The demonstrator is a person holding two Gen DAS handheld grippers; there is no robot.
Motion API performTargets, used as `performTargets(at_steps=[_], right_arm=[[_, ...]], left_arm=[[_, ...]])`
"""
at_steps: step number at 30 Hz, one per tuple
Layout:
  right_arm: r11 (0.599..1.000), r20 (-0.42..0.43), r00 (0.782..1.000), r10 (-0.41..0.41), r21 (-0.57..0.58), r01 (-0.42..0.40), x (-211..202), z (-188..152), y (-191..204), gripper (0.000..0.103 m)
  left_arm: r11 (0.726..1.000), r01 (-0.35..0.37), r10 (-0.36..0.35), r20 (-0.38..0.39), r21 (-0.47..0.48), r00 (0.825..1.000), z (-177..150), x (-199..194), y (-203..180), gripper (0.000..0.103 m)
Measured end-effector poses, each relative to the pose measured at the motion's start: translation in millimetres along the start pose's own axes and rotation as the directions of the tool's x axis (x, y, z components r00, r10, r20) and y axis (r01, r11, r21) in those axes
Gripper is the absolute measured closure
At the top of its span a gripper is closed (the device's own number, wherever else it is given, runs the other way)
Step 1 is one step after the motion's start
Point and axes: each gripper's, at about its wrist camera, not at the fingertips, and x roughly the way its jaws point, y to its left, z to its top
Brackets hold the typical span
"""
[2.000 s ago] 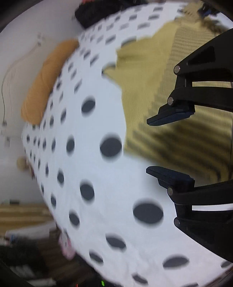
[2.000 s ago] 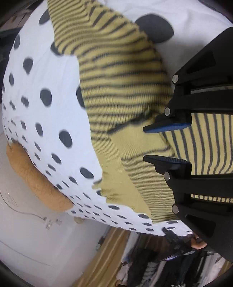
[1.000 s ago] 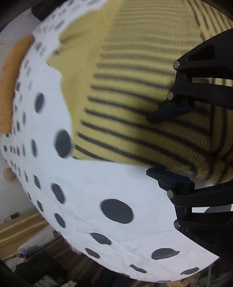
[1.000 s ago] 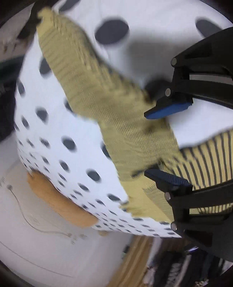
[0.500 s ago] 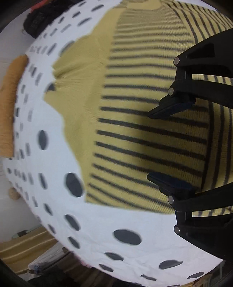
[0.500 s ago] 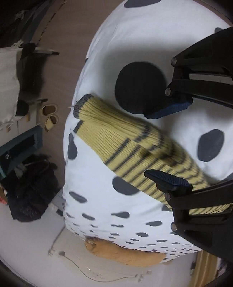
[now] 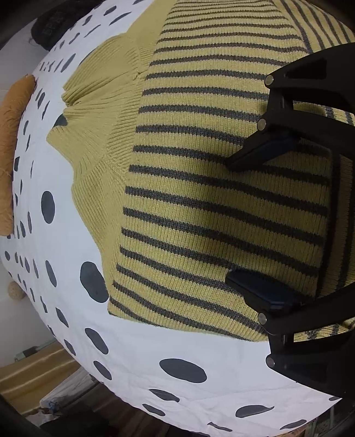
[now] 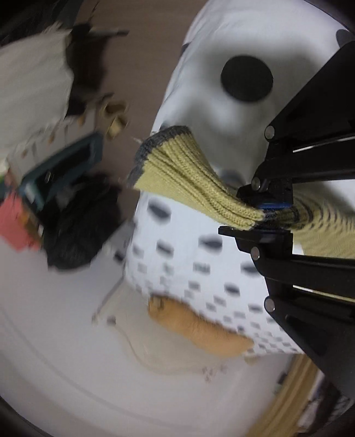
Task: Fold large clothes
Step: 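Fold the held sleeve across the body over the first sleeve with the right tool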
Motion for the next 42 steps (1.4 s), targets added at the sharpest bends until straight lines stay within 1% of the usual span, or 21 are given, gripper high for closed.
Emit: performTargets(at_steps=[3, 6, 9, 11, 13, 14, 17, 19, 21, 23, 24, 25, 27, 28, 29, 32, 34, 35, 37, 41, 42], right_arm=[[0.981, 0.009, 0.985, 0.174, -0.085, -0.173, -32.7, -5.1, 63.8, 0.093], [0.930, -0.047, 0.940, 0.338, -0.135, -0.342, -47.3, -32.1, 129.0, 0.093], [0.872, -0.179, 0.883, 0.434, -0.164, -0.462, -29.7, -94.9, 198.6, 0.093], [0.847, -0.262, 0.853, 0.451, -0.175, -0.502, -11.0, -139.4, 231.2, 0.093], [0.823, -0.360, 0.814, 0.455, -0.179, -0.539, 16.6, -196.9, 265.3, 0.093], [0.811, -0.421, 0.778, 0.467, -0.148, -0.566, 36.0, -231.3, 282.0, 0.093], [0.803, -0.538, 0.709, 0.456, -0.095, -0.588, 75.9, -306.9, 305.9, 0.093], [0.826, -0.633, 0.673, 0.383, -0.091, -0.556, 106.0, -369.1, 313.6, 0.092], [0.856, -0.709, 0.648, 0.279, -0.123, -0.502, 133.7, -415.9, 307.1, 0.089], [0.888, -0.780, 0.606, 0.156, -0.158, -0.433, 160.8, -450.2, 294.2, 0.089], [0.893, -0.798, 0.586, 0.141, -0.153, -0.423, 164.4, -456.3, 289.0, 0.088], [0.888, -0.798, 0.581, 0.160, -0.141, -0.438, 162.9, -452.6, 286.2, 0.085], [0.882, -0.780, 0.596, 0.191, -0.130, -0.454, 146.6, -436.2, 288.5, 0.066], [0.882, -0.771, 0.600, 0.212, -0.114, -0.458, 139.1, -424.9, 287.6, 0.047], [0.879, -0.747, 0.618, 0.246, -0.098, -0.467, 125.6, -408.3, 287.3, 0.037], [0.859, -0.699, 0.653, 0.292, -0.109, -0.500, 98.9, -373.1, 277.9, 0.036], [0.863, -0.671, 0.676, 0.303, -0.108, -0.494, 84.3, -354.1, 263.1, 0.036], [0.866, -0.665, 0.684, 0.299, -0.112, -0.487, 78.9, -348.7, 261.0, 0.036], [0.876, -0.658, 0.701, 0.275, -0.128, -0.464, 66.6, -345.9, 243.0, 0.036], [0.885, -0.649, 0.723, 0.236, -0.164, -0.435, 51.1, -340.2, 226.3, 0.036], [0.885, -0.646, 0.728, 0.231, -0.172, -0.433, 48.8, -339.7, 223.1, 0.036]], left_arm=[[1.000, 0.002, -0.002, 0.002, -0.011, 1.000, 0.4, 0.6, 0.9, 0.026], [1.000, 0.010, -0.010, 0.014, -0.016, 1.000, -0.9, -0.4, 2.0, 0.026], [0.999, 0.044, -0.044, 0.020, -0.011, 0.999, -1.9, -0.7, 6.7, 0.026], [0.997, 0.077, -0.076, 0.017, -0.021, 0.997, -1.3, 0.7, 11.6, 0.025], [0.995, 0.098, -0.097, 0.018, -0.031, 0.995, -0.7, 1.8, 14.7, 0.025], [0.994, 0.102, -0.101, 0.022, -0.033, 0.995, -1.0, 2.1, 15.1, 0.025], [0.994, 0.103, -0.102, 0.039, -0.033, 0.994, -2.3, 1.5, 14.2, 0.025], [0.993, 0.115, -0.113, 0.047, -0.038, 0.992, -3.1, 1.4, 15.3, 0.025], [0.989, 0.140, -0.138, 0.054, -0.046, 0.989, -3.7, 1.2, 18.2, 0.024], [0.985, 0.168, -0.165, 0.061, -0.048, 0.984, -4.5, 0.8, 21.2, 0.023], [0.982, 0.181, -0.177, 0.066, -0.050, 0.982, -4.7, -0.1, 23.0, 0.023], [0.979, 0.194, -0.190, 0.070, -0.054, 0.979, -4.9, -1.5, 24.5, 0.023], [0.969, 0.232, -0.227, 0.071, -0.079, 0.971, -4.7, -9.0, 28.8, 0.022], [0.960, 0.263, -0.256, 0.078, -0.100, 0.963, -5.7, -15.1, 30.8, 0.022], [0.942, 0.312, -0.303, 0.083, -0.125, 0.949, -6.3, -21.7, 32.3, 0.022], [0.890, 0.423, -0.418, 0.065, -0.172, 0.906, -6.0, -29.8, 22.4, 0.022], [0.891, 0.423, -0.424, 0.029, -0.168, 0.905, -3.6, -25.0, 5.2, 0.022], [0.905, 0.395, -0.398, 0.011, -0.161, 0.917, -1.8, -21.4, -4.1, 0.022], [0.905, 0.386, -0.392, 0.001, -0.179, 0.920, 0.0, -22.6, -9.6, 0.022], [0.838, 0.475, -0.481, 0.048, -0.269, 0.875, -6.2, -48.5, 1.4, 0.022], [0.830, 0.486, -0.490, 0.058, -0.274, 0.870, -7.0, -53.5, 2.8, 0.022]])
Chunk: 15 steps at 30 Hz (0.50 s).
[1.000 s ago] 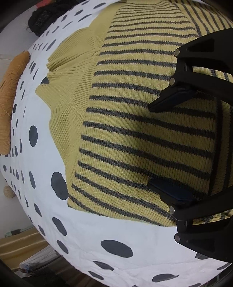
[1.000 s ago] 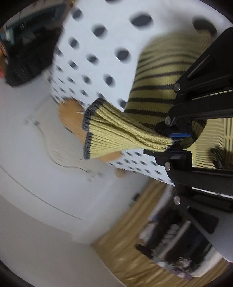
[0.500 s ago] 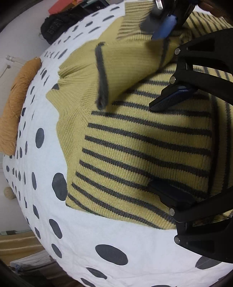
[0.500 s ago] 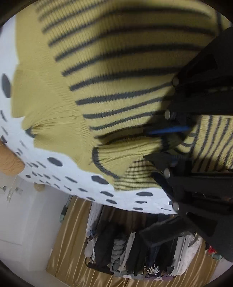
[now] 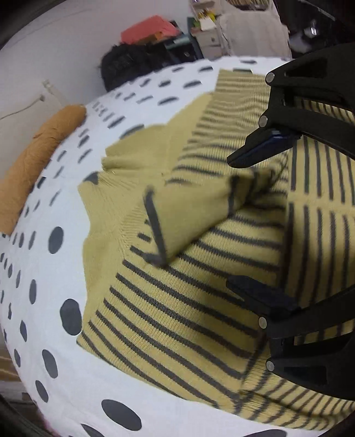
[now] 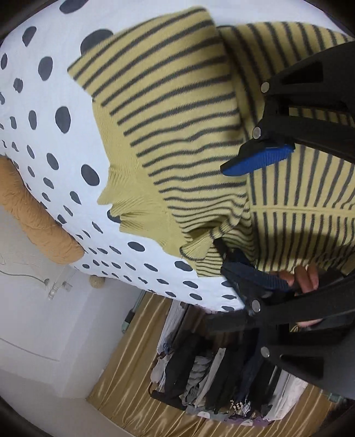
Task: Fold large clothes
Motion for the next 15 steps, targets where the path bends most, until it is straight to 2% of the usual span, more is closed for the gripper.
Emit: performTargets(at_steps=[2, 4, 5, 8, 10, 11, 12, 13, 15], right_arm=[[1.000, 0.002, 1.000, -0.007, -0.004, 0.007, -9.1, -5.5, -10.7, 0.036], [1.000, -0.002, 1.000, -0.012, 0.006, 0.012, -10.6, -9.8, -15.4, 0.036], [1.000, -0.004, 1.000, -0.008, 0.018, 0.008, -9.1, -10.4, -16.5, 0.036], [0.999, -0.004, 1.000, 0.003, 0.034, -0.003, -13.9, -12.0, -20.5, 0.036], [1.000, 0.001, 1.000, -0.001, 0.026, 0.001, -17.1, -12.6, -19.6, 0.036], [1.000, 0.002, 1.000, -0.009, 0.020, 0.009, -17.9, -12.4, -18.6, 0.036], [1.000, 0.001, 1.000, -0.014, 0.018, 0.014, -19.2, -12.8, -18.5, 0.036], [1.000, 0.000, 1.000, -0.017, 0.013, 0.017, -20.1, -13.3, -18.1, 0.036], [0.999, 0.003, 0.999, -0.033, -0.004, 0.033, -21.9, -14.4, -16.6, 0.036]], left_arm=[[1.000, 0.015, -0.015, 0.010, -0.009, 1.000, 0.9, -3.2, -5.0, 0.020], [0.998, -0.050, 0.050, 0.000, 0.032, 0.999, 4.5, 7.3, -13.1, 0.019], [0.996, -0.082, 0.083, -0.022, 0.040, 0.996, 6.7, 17.8, -14.8, 0.019], [0.994, -0.111, 0.111, -0.096, 0.008, 0.989, 11.1, 46.1, -8.9, 0.021], [0.986, -0.163, 0.164, -0.070, 0.024, 0.984, 13.8, 49.0, -10.9, 0.037], [0.979, -0.199, 0.201, -0.045, 0.035, 0.979, 13.9, 45.4, -12.4, 0.074], [0.984, -0.175, 0.176, -0.043, 0.023, 0.983, 15.1, 43.0, -10.8, 0.095], [0.988, -0.153, 0.153, -0.051, 0.003, 0.987, 16.1, 41.1, -8.2, 0.095], [0.987, -0.160, 0.158, -0.047, -0.023, 0.986, 17.5, 35.0, -4.1, 0.095]])
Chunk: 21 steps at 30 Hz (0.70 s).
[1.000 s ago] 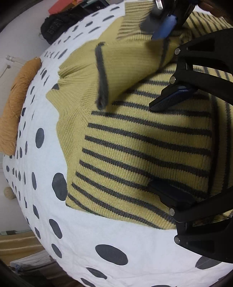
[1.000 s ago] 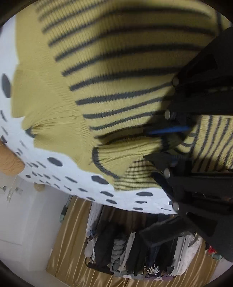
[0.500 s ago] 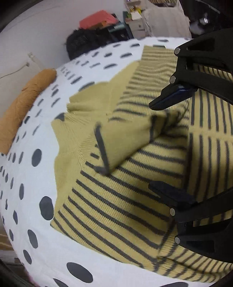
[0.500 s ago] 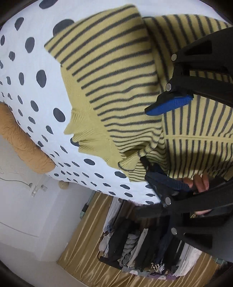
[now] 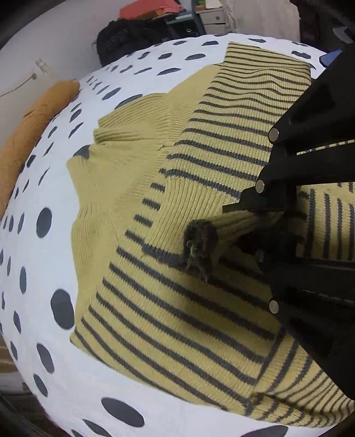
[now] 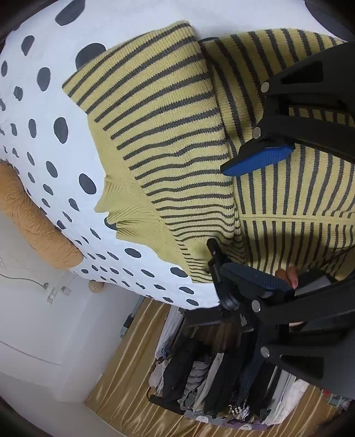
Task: Fold large clothes
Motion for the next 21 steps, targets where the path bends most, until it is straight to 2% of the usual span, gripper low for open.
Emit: performTargets(at_steps=[5, 8, 12, 13, 15, 18, 19, 20, 21], right_arm=[[0.998, 0.029, 0.998, -0.062, -0.031, 0.063, -6.6, 1.6, 4.5, 0.036], [0.993, 0.043, 0.993, -0.113, -0.040, 0.115, -8.8, 8.2, 6.4, 0.039], [0.980, 0.039, 0.980, -0.193, -0.041, 0.195, 3.9, 17.5, 1.5, 0.052], [0.977, 0.032, 0.978, -0.208, -0.042, 0.209, 9.8, 19.3, -1.6, 0.060], [0.963, -0.019, 0.964, -0.267, -0.032, 0.266, 28.4, 22.9, -13.5, 0.061], [0.924, -0.102, 0.918, -0.382, -0.026, 0.382, 56.1, 24.9, -40.8, 0.070], [0.919, -0.121, 0.912, -0.393, -0.019, 0.393, 60.3, 24.6, -47.6, 0.076], [0.920, -0.136, 0.911, -0.390, -0.006, 0.393, 62.6, 24.7, -54.3, 0.076], [0.928, -0.142, 0.919, -0.368, 0.013, 0.373, 60.3, 26.1, -58.1, 0.076]], left_arm=[[0.998, -0.012, 0.018, 0.095, -0.067, 0.995, 5.5, -41.6, 22.1, 0.095], [0.997, -0.054, 0.062, 0.135, -0.058, 0.989, 15.6, -60.5, 40.7, 0.095], [0.990, -0.091, 0.097, 0.046, -0.111, 0.994, 18.5, -38.7, 80.9, 0.094], [0.988, -0.107, 0.110, 0.025, -0.110, 0.994, 17.1, -31.6, 87.2, 0.094], [0.989, -0.118, 0.121, 0.032, -0.085, 0.992, 12.4, -22.0, 90.3, 0.094], [0.988, -0.146, 0.149, 0.056, -0.059, 0.987, 10.4, -22.1, 85.3, 0.093], [0.988, -0.137, 0.142, 0.055, -0.072, 0.988, 11.7, -23.4, 86.7, 0.093], [0.988, -0.131, 0.136, 0.058, -0.083, 0.989, 11.9, -24.8, 88.2, 0.093], [0.987, -0.128, 0.135, 0.073, -0.100, 0.988, 12.0, -29.7, 90.7, 0.093]])
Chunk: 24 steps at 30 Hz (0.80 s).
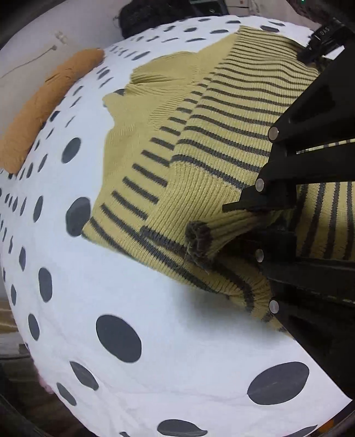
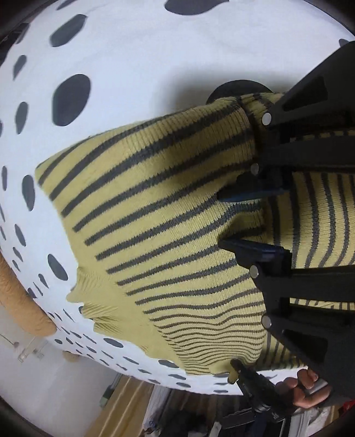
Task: Fold large clothes
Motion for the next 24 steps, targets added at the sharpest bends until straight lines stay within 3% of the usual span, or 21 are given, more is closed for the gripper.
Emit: performTargets(at_steps=[5, 8, 10, 12, 15, 17, 18, 20, 24], right_arm=[[1.000, 0.044, 0.999, 0.009, -0.018, -0.008, -27.2, 2.8, -2.0, 0.076], [1.000, 0.061, 0.998, -0.026, -0.015, 0.027, -37.4, 6.2, -8.4, 0.076], [1.000, 0.072, 0.997, -0.022, -0.016, 0.023, -44.2, 9.4, -6.8, 0.074], [0.999, 0.083, 0.996, -0.014, -0.036, 0.017, -47.5, 12.9, -2.7, 0.074], [0.999, 0.089, 0.996, -0.007, -0.047, 0.011, -45.2, 16.9, 5.9, 0.073], [0.999, 0.085, 0.996, 0.011, -0.044, -0.007, -40.7, 17.1, 8.7, 0.073], [0.999, 0.079, 0.997, 0.009, -0.037, -0.006, -36.6, 17.2, 9.8, 0.073], [1.000, 0.056, 0.998, 0.010, -0.017, -0.009, -27.3, 14.8, 7.8, 0.073], [0.999, 0.052, 0.998, 0.037, -0.029, -0.035, -24.0, 9.6, 12.2, 0.073]], left_arm=[[0.994, -0.037, 0.035, 0.021, 0.101, 0.999, -0.5, -4.1, 0.8, 0.090], [0.997, 0.007, -0.011, 0.045, 0.083, 0.999, 3.1, -18.3, 11.9, 0.090], [0.986, 0.054, -0.070, 0.102, 0.158, 0.992, 11.9, -31.7, 9.5, 0.090], [0.974, 0.014, -0.046, 0.138, 0.228, 0.989, 18.5, -36.2, 5.4, 0.088], [0.983, 0.030, -0.061, 0.171, 0.179, 0.983, 31.0, -39.7, 20.5, 0.090], [0.990, -0.045, 0.022, 0.172, 0.130, 0.985, 34.0, -32.9, 35.2, 0.092], [0.993, -0.060, 0.048, 0.120, 0.098, 0.992, 34.0, -22.7, 46.4, 0.094], [0.999, -0.026, 0.024, 0.061, 0.036, 0.998, 29.3, -13.9, 69.1, 0.094], [0.996, 0.074, -0.078, 0.102, 0.039, 0.992, 29.5, -34.8, 78.3, 0.091]])
